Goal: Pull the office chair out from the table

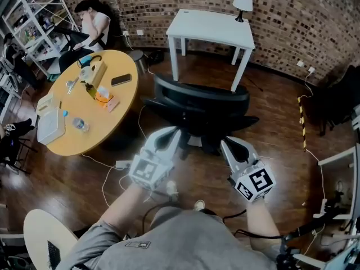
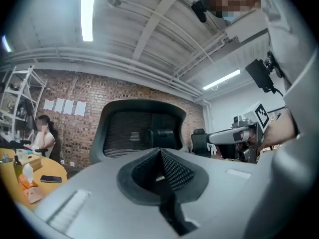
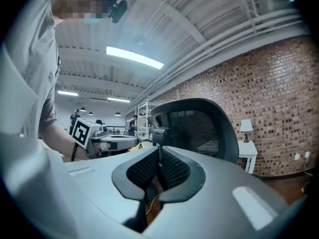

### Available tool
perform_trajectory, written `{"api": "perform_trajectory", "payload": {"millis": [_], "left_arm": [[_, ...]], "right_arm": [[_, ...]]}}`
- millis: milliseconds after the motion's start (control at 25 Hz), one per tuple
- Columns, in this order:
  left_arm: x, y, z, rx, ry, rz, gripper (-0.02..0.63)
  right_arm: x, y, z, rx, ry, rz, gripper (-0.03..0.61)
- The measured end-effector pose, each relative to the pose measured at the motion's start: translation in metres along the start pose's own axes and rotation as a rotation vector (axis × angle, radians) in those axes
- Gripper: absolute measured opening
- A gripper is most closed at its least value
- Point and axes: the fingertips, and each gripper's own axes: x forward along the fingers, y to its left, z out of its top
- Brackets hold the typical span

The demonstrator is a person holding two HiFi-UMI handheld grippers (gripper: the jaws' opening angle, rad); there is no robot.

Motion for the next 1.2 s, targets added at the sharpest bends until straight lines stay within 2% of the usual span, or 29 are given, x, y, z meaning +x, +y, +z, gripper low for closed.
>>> {"api": "perform_trajectory", "payload": {"millis": [80, 320, 560, 760, 1200], "left_arm": [[-0.008, -0.024, -0.004, -0.001, 0.003, -0.002, 0.003], [-0.029, -0.067, -0.006, -0.009, 0.006, 0.020, 0.002], [-0.038, -0.100, 0.005, -0.009, 0.003, -0.025, 0.002], [-0.045, -0.103, -0.003, 0.006, 0.049, -0.047, 0.002], [-0.048, -0.095, 0.005, -0.009, 0.045, -0.063, 0.002]], "right_arm": [[-0.015, 0.011, -0.002, -0.001, -0.001, 0.024, 0.017], [-0.044, 0.033, -0.004, -0.008, 0.007, 0.087, 0.014], [-0.056, 0.049, -0.001, -0.010, -0.001, 0.102, 0.014], [-0.055, 0.058, -0.001, -0.015, 0.005, 0.099, 0.012], [-0.045, 0.069, 0.000, -0.024, 0.025, 0.104, 0.012]]}}
